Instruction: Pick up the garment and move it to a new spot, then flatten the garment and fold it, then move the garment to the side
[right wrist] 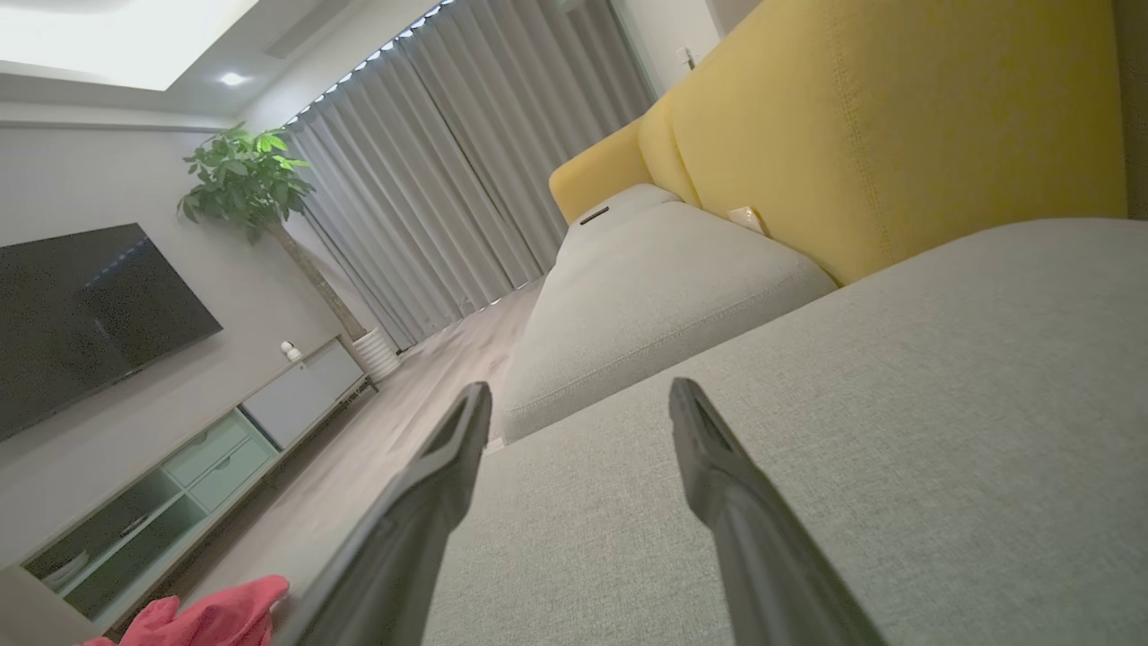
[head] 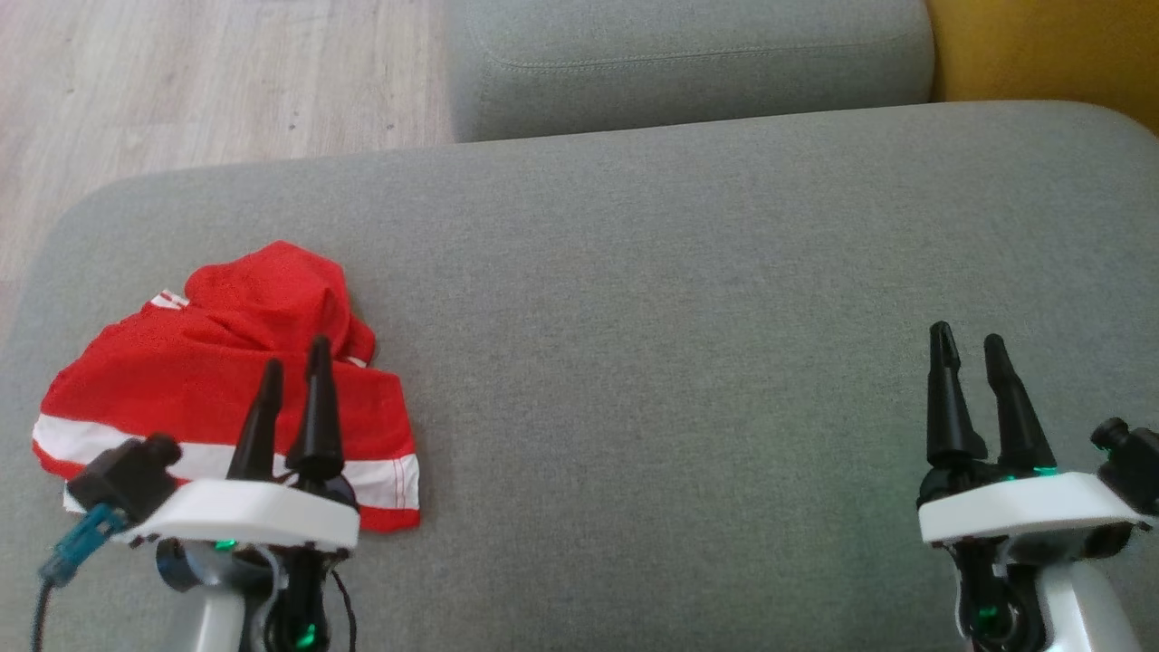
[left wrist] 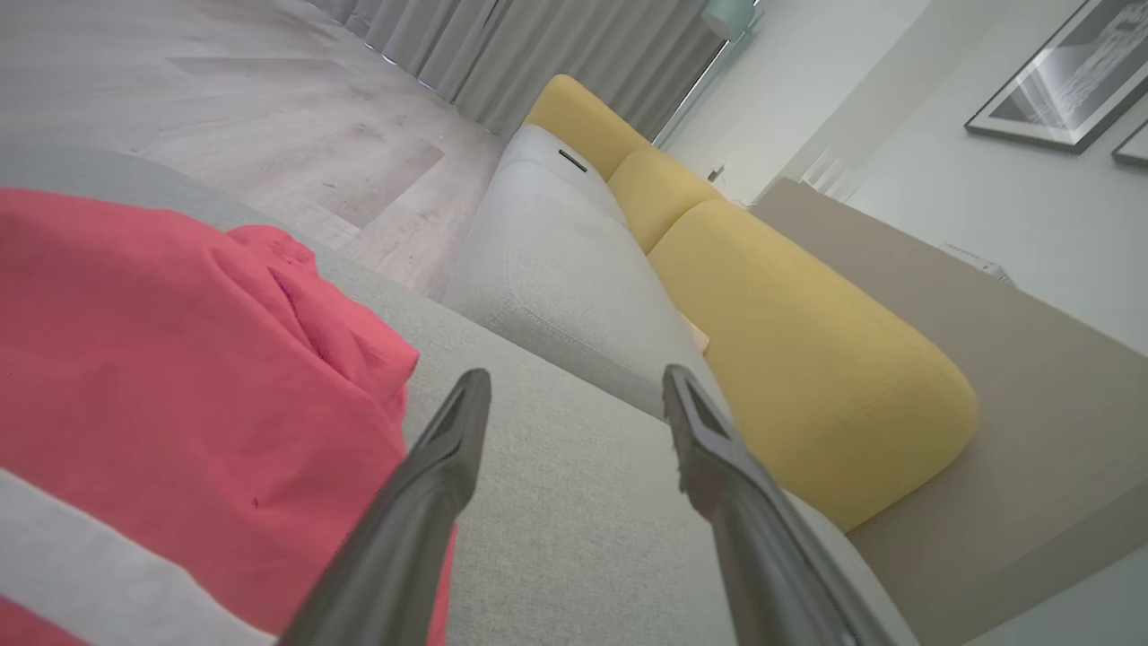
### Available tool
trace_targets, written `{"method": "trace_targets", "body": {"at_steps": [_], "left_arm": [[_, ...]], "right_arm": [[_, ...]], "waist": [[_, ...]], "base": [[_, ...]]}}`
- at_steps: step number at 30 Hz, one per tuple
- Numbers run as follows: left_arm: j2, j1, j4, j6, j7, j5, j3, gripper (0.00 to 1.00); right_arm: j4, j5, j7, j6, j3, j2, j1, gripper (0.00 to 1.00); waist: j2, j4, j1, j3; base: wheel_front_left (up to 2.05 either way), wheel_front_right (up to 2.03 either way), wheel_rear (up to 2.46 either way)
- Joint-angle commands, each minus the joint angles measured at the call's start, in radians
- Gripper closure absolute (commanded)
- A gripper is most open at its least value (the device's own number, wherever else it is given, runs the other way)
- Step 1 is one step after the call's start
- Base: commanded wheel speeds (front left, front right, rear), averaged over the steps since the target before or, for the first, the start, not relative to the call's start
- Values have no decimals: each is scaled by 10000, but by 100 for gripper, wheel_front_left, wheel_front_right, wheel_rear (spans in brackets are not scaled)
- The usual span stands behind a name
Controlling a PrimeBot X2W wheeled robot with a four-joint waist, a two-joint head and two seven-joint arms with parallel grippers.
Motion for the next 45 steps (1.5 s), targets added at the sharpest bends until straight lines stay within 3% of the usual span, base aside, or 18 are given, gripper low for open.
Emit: {"method": "trace_targets", "body": {"at_steps": [1, 26, 31, 38, 40, 43, 44, 45], "left_arm": [[162, -301, -476, 18, -139, 209, 144, 0], [1890, -652, -277, 2913, -869, 3406, -2909, 0], [2038, -665, 69, 2867, -1016, 3672, -3471, 0], [1883, -685, -326, 3014, -1220, 4071, -3470, 0], [1654, -561, -509, 2722, -1279, 3787, -3218, 0], [1181, -262, -526, 1893, -1367, 3274, -2421, 0], [951, -103, -489, 1384, -1425, 3482, -1976, 0], [951, -103, -489, 1384, -1425, 3482, -1976, 0]], "right_arm": [[-448, -244, -104, -4, 185, -64, -533, 0], [-396, -4065, -847, -6, 999, -78, -502, 0], [-448, -4818, -996, -6, 1126, -81, -492, 0], [-714, -5182, -1205, -6, 1227, -85, -455, 0], [-749, -5155, -1264, -6, 1193, -86, -431, 0], [-727, -4553, -1353, -7, 1030, -88, -328, 0], [-632, -4126, -1413, -7, 970, -89, -271, 0], [-632, -4126, -1413, -7, 970, -89, -271, 0]], "waist": [[0, 4, 0, -1], [0, 88, 0, -44], [0, 58, 0, -58], [0, 64, 0, -29], [0, 85, 0, -26], [0, 124, 0, -38], [0, 145, 0, -52], [0, 145, 0, -52]], "base": [[0, 0, 0], [0, 0, 0], [0, 0, 0], [0, 0, 0], [0, 0, 0], [0, 0, 0], [0, 0, 0], [0, 0, 0]]}}
